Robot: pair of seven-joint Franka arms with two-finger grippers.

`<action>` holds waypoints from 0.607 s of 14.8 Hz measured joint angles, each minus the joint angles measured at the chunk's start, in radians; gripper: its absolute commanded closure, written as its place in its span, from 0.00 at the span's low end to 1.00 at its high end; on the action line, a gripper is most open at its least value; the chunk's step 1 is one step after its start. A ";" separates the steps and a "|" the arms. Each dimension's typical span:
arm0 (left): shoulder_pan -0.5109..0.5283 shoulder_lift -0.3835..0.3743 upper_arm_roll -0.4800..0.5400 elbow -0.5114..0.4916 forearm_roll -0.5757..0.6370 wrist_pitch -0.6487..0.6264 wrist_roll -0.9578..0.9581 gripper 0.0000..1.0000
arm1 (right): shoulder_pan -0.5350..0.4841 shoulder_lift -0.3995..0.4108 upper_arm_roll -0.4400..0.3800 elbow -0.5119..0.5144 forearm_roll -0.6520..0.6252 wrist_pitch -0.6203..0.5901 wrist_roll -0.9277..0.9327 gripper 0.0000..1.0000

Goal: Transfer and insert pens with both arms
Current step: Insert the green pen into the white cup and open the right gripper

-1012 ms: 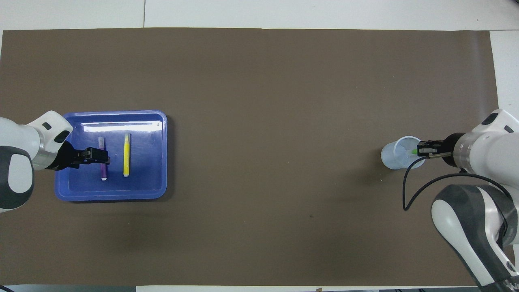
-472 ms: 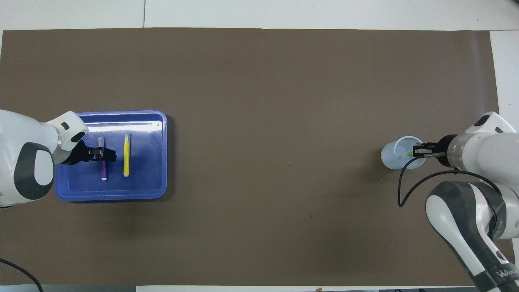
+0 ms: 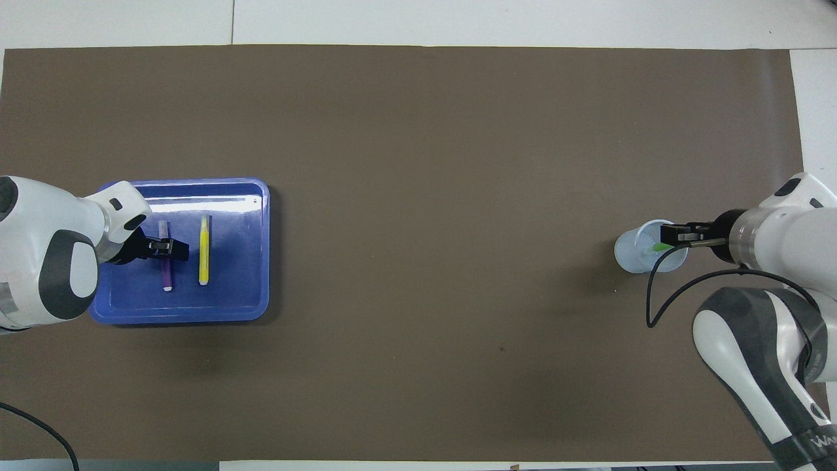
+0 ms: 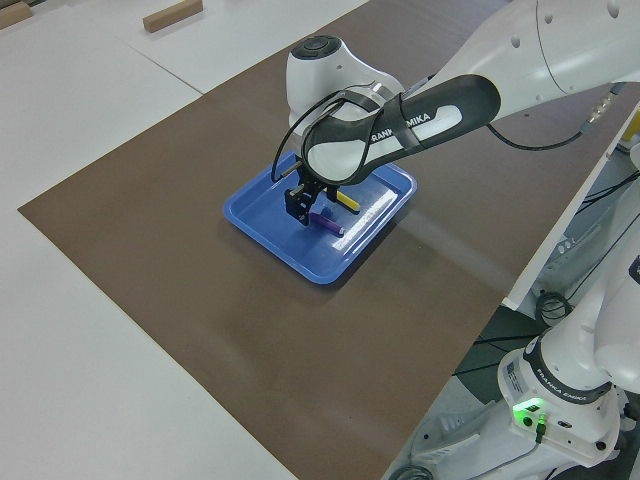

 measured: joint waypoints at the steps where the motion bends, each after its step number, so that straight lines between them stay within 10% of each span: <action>1: 0.000 0.004 0.000 -0.001 0.000 0.006 0.001 0.28 | 0.000 -0.002 0.000 0.032 0.000 -0.042 0.001 0.00; 9: 0.001 0.005 0.005 -0.001 0.011 0.018 0.002 0.97 | 0.000 0.009 0.019 0.396 0.002 -0.462 0.085 0.00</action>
